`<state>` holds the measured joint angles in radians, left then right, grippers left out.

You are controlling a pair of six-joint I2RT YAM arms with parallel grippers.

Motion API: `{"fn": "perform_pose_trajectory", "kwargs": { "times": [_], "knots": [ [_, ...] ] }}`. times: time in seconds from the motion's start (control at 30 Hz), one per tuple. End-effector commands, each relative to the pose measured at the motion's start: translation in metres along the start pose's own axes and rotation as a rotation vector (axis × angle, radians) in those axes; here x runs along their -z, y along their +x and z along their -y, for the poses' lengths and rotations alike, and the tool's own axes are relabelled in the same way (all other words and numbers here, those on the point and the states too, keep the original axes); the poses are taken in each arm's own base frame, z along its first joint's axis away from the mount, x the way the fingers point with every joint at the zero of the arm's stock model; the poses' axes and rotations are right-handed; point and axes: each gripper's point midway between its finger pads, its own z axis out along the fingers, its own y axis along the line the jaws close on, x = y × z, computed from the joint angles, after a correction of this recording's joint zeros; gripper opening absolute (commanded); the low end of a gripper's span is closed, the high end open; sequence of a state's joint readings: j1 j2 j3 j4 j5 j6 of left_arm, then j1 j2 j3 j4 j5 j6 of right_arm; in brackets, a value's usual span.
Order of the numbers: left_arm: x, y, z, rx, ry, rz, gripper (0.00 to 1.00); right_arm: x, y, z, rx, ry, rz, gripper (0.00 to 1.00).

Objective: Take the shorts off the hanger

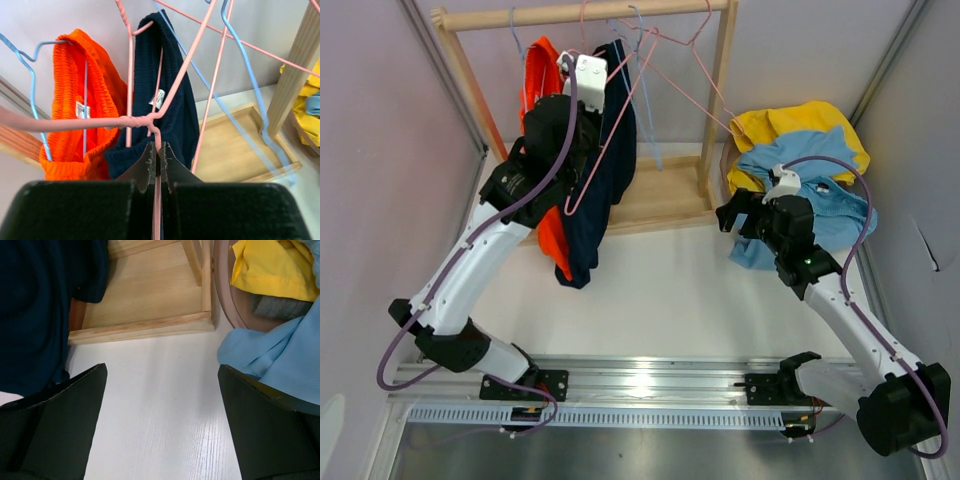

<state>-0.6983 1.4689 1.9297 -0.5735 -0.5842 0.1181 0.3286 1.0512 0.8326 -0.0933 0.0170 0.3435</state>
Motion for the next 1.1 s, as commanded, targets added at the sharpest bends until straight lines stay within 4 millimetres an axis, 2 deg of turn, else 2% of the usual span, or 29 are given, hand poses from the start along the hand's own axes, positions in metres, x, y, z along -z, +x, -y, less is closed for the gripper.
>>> {"fn": "perform_pose_trajectory", "kwargs": {
  "times": [0.0, 0.03, 0.07, 0.1, 0.17, 0.23, 0.27, 0.3, 0.37, 0.4, 0.47, 0.53, 0.63, 0.67, 0.7, 0.73, 0.8, 0.87, 0.93, 1.03, 1.07],
  "knots": [
    [0.006, -0.031, -0.014, -0.010, -0.040, 0.065, 0.00, 0.007, -0.026, -0.009, -0.003, -0.012, 0.084, 1.00],
    [0.010, -0.048, -0.021, 0.001, -0.051, 0.097, 0.00, 0.007, -0.024, -0.008, -0.002, -0.011, 0.079, 0.99],
    [-0.003, -0.041, -0.012, -0.030, -0.054, 0.070, 0.00, 0.006, -0.022, -0.009, 0.001, -0.012, 0.075, 0.99],
    [-0.005, -0.051, -0.014, -0.037, -0.061, 0.083, 0.00, 0.005, -0.021, -0.008, 0.003, -0.010, 0.071, 0.99],
    [-0.026, -0.046, -0.004, -0.071, -0.065, 0.045, 0.00, 0.005, -0.019, -0.008, 0.005, -0.010, 0.068, 1.00],
    [-0.031, -0.063, -0.005, -0.066, -0.074, 0.077, 0.00, 0.005, -0.019, -0.007, 0.008, -0.007, 0.067, 0.99],
    [-0.036, -0.065, -0.003, -0.070, -0.075, 0.082, 0.00, 0.005, -0.018, -0.007, 0.009, -0.008, 0.067, 0.99],
    [-0.051, -0.056, 0.006, -0.089, -0.074, 0.067, 0.00, 0.006, -0.018, -0.006, 0.012, -0.005, 0.068, 1.00],
    [-0.059, -0.059, 0.003, -0.075, -0.084, 0.084, 0.00, 0.007, -0.018, -0.005, 0.015, -0.002, 0.069, 0.99],
    [-0.071, -0.050, 0.009, -0.075, -0.081, 0.063, 0.00, 0.007, -0.017, -0.004, 0.021, 0.003, 0.068, 0.99],
    [-0.081, -0.045, 0.008, -0.071, -0.084, 0.050, 0.00, 0.009, -0.018, -0.003, 0.026, 0.007, 0.073, 0.99],
    [-0.092, -0.028, 0.016, -0.081, -0.076, 0.006, 0.00, 0.009, -0.017, -0.001, 0.036, 0.016, 0.071, 0.99],
    [-0.097, -0.003, 0.026, -0.087, -0.052, -0.058, 0.00, 0.010, -0.018, 0.000, 0.041, 0.018, 0.074, 0.99],
    [-0.096, -0.001, 0.027, -0.075, -0.046, -0.066, 0.00, 0.009, -0.018, 0.000, 0.041, 0.017, 0.073, 0.99],
    [-0.098, 0.012, 0.030, -0.088, -0.039, -0.097, 0.00, 0.009, -0.017, 0.000, 0.041, 0.015, 0.072, 0.99],
    [-0.091, 0.009, 0.027, -0.078, -0.035, -0.095, 0.00, 0.008, -0.017, -0.002, 0.041, 0.010, 0.070, 1.00],
    [-0.084, 0.015, 0.024, -0.064, -0.036, -0.118, 0.00, 0.008, -0.016, -0.002, 0.037, 0.006, 0.066, 0.99],
    [-0.069, 0.017, 0.015, -0.056, -0.055, -0.141, 0.00, 0.008, -0.017, -0.004, 0.034, -0.003, 0.067, 1.00],
    [-0.061, 0.029, 0.009, -0.073, -0.081, -0.177, 0.00, 0.009, -0.018, -0.006, 0.029, -0.009, 0.070, 0.99],
    [-0.036, 0.027, -0.007, -0.073, -0.117, -0.178, 0.00, 0.010, -0.018, -0.008, 0.019, -0.022, 0.068, 1.00],
    [-0.026, 0.032, -0.014, -0.081, -0.127, -0.188, 0.00, 0.010, -0.018, -0.009, 0.011, -0.025, 0.068, 0.99]
  ]
}}
